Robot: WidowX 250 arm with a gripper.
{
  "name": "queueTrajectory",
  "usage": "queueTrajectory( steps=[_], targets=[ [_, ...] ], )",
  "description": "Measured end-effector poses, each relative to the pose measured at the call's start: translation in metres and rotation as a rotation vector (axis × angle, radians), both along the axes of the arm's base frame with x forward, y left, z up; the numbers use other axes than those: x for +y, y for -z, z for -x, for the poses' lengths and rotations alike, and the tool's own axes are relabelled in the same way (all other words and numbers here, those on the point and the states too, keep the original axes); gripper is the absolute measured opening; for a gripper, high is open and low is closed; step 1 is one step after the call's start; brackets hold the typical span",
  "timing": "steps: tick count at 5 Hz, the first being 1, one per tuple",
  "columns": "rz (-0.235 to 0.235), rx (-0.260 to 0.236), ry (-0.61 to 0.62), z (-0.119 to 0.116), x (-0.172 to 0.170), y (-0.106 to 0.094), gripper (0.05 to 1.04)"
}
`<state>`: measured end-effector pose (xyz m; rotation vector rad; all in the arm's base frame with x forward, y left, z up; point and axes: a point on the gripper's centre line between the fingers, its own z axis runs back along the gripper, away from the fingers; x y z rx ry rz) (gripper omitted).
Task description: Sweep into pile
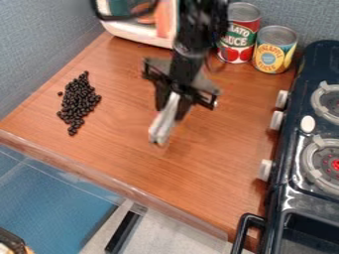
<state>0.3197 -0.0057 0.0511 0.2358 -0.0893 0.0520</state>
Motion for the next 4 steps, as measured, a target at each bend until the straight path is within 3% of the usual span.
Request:
queueTrajectory(
  steps=[1,2,3,4],
  targets=[
    [-0.030,0.051,-0.054,-0.003,0.003,0.024,0.354],
    [-0.028,0.074,-0.064,-0.002,0.002,0.030,0.421],
    [0.024,0.072,-0.072,0.000,0.002,0.018,0.735],
    [0.058,-0.024,-0.086,0.002,0.009,-0.030,0.987]
  ],
)
